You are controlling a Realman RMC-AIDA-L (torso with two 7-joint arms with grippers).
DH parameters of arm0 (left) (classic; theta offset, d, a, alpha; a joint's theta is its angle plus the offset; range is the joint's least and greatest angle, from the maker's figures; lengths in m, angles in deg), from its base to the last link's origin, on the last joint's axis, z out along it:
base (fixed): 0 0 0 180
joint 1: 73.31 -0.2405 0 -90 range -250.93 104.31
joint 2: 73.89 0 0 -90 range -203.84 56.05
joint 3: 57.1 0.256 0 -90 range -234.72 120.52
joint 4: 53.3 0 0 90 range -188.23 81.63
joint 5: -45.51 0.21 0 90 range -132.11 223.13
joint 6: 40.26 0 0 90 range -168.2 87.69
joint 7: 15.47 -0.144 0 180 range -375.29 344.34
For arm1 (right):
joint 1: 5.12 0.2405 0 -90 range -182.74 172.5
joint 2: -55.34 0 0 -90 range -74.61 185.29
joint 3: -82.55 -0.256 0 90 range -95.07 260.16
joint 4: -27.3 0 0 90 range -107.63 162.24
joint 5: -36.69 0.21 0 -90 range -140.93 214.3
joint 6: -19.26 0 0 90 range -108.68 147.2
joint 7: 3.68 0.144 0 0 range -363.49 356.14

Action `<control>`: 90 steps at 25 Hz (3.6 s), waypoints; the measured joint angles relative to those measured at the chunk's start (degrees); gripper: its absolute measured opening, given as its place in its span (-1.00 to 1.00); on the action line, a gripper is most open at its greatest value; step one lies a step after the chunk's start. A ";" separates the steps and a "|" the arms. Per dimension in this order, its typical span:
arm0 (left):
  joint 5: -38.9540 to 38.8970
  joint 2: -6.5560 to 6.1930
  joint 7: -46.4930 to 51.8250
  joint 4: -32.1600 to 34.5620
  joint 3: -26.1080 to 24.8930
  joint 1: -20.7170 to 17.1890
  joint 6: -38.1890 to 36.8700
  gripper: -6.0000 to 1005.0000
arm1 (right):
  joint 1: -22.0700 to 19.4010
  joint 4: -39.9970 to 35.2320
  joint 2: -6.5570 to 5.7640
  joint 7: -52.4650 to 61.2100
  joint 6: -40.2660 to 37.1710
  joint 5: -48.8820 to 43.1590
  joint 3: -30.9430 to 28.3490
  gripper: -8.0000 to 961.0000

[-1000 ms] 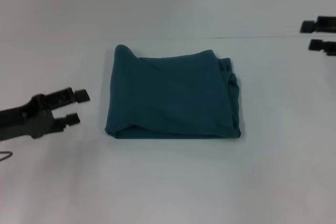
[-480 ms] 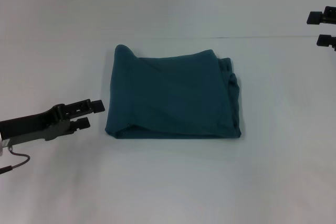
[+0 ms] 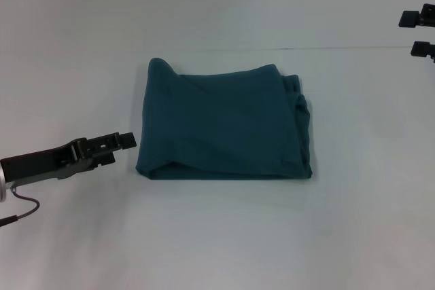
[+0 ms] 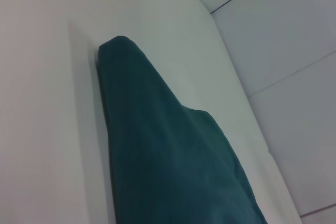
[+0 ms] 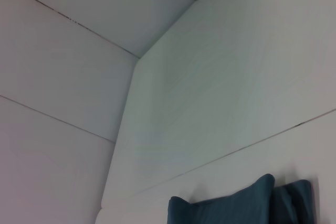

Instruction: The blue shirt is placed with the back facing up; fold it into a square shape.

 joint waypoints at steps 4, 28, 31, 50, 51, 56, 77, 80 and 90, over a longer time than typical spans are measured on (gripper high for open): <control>0.29 -0.04 4.61 -1.60 0.28 0.59 1.06 0.79 | -0.01 0.00 -0.05 0.08 0.00 0.04 -0.04 0.79; -0.59 1.03 14.41 -13.46 -0.33 4.12 15.97 0.70 | -0.39 0.00 -0.01 -0.27 -0.20 0.04 -0.53 0.79; -0.59 1.03 14.41 -13.92 -0.12 4.41 16.57 0.70 | -0.42 0.00 -0.03 -0.32 -0.20 0.04 -0.59 0.79; 0.19 0.79 14.09 -15.29 1.63 6.54 17.93 0.36 | -0.49 0.00 -0.16 -0.43 -0.45 0.04 -1.24 0.79; 0.20 0.76 14.17 -15.30 1.81 6.54 18.11 0.28 | -0.52 0.00 -0.18 -0.43 -0.46 0.04 -1.32 0.79; 0.21 0.70 14.27 -15.39 2.05 6.50 18.42 -0.11 | -0.53 0.00 -0.22 -0.43 -0.81 0.04 -1.89 0.79; 1.71 0.67 13.89 -12.44 2.23 3.92 13.84 -0.93 | -0.59 0.01 -0.32 0.10 -1.04 0.04 -2.06 0.79; 1.89 0.60 13.88 -10.86 2.20 2.57 11.17 -0.92 | -0.60 0.13 -0.29 0.04 -1.08 0.07 -2.06 0.79; 4.29 0.11 14.42 -7.53 1.38 -0.45 6.59 -0.91 | -0.64 0.47 -0.07 -0.25 -1.24 0.13 -2.32 0.79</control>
